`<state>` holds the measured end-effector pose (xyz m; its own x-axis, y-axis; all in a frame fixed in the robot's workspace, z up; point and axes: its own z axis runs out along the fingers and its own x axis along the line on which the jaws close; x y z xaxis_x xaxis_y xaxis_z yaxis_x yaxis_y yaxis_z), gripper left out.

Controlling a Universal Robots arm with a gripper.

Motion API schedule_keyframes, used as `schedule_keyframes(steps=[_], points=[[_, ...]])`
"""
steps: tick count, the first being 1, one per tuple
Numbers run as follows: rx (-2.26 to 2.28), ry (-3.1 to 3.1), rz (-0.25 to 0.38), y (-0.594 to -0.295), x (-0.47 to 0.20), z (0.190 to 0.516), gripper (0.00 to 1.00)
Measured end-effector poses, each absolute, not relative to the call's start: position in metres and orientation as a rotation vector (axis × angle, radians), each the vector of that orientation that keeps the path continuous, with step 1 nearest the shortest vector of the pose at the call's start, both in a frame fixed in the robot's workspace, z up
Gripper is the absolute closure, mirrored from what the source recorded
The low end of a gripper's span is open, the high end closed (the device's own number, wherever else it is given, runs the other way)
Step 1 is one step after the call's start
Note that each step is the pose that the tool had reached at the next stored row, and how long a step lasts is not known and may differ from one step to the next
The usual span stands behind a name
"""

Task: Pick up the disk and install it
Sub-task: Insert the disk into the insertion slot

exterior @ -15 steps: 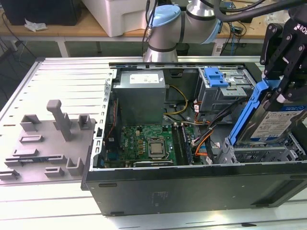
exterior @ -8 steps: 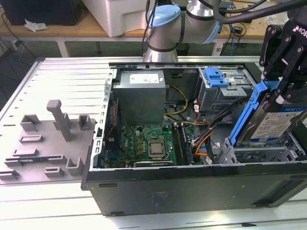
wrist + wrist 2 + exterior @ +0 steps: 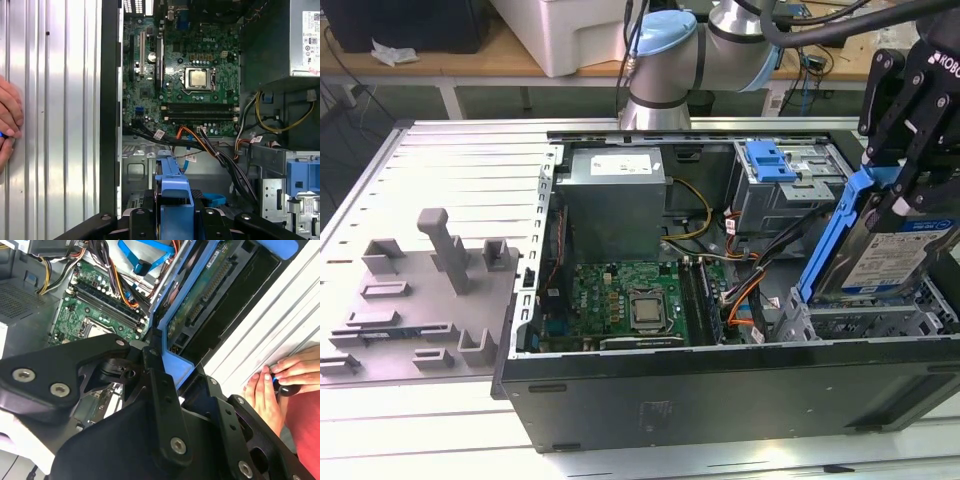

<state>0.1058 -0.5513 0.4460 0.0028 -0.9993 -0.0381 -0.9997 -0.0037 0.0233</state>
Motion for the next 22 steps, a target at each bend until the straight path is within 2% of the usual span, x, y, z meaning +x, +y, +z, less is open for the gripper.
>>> schedule_keyframes(steps=[22], points=[[-2.199,2.224,0.072,-0.5516,0.1086,0.4518,0.63]])
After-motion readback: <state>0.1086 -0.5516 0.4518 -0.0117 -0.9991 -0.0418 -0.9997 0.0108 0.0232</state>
